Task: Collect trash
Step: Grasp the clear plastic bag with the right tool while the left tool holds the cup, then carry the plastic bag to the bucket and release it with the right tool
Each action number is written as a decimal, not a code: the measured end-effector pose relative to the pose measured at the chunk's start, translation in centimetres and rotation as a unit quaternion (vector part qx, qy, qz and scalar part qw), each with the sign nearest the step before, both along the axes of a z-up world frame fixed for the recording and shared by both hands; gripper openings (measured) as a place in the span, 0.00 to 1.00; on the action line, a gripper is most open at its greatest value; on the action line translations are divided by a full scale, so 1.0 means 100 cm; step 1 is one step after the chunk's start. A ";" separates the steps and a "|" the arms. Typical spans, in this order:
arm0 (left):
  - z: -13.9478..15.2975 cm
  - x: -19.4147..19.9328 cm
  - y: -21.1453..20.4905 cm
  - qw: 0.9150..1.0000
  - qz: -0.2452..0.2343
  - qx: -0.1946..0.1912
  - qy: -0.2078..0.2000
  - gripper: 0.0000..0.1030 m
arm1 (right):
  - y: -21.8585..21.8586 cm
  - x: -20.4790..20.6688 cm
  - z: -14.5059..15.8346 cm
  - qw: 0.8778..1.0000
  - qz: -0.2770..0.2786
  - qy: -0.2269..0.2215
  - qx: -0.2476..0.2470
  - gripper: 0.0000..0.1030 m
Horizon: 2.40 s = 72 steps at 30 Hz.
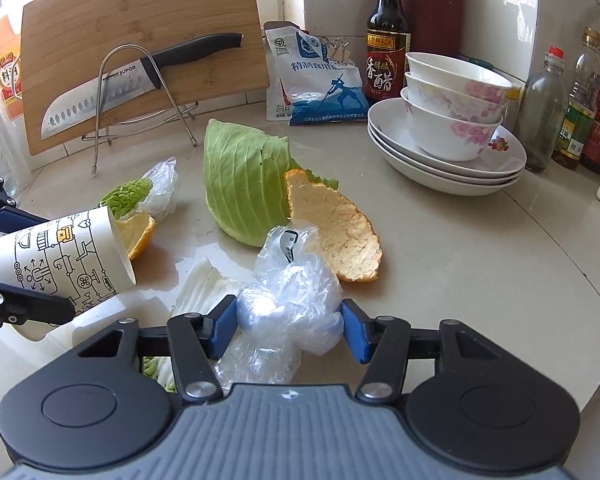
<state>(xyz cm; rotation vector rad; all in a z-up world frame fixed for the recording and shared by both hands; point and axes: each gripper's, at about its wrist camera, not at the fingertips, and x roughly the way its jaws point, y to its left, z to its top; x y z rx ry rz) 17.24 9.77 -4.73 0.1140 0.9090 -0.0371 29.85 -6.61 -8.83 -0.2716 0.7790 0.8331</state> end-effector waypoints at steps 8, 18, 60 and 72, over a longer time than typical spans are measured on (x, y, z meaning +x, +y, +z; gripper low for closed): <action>0.001 -0.001 -0.004 1.000 -0.003 -0.002 0.006 0.59 | -0.004 -0.002 0.007 1.000 0.000 -0.003 -0.003 0.58; 0.014 -0.009 -0.017 1.000 -0.013 -0.002 0.001 0.59 | -0.019 -0.015 0.025 1.000 0.004 -0.009 -0.009 0.58; 0.025 -0.017 -0.145 0.989 -0.144 -0.044 0.014 0.58 | -0.180 -0.093 0.045 0.994 -0.104 0.011 -0.008 0.58; 0.009 -0.010 -0.200 0.981 -0.185 -0.059 0.026 0.59 | -0.236 -0.100 -0.011 0.980 -0.185 0.068 -0.040 0.58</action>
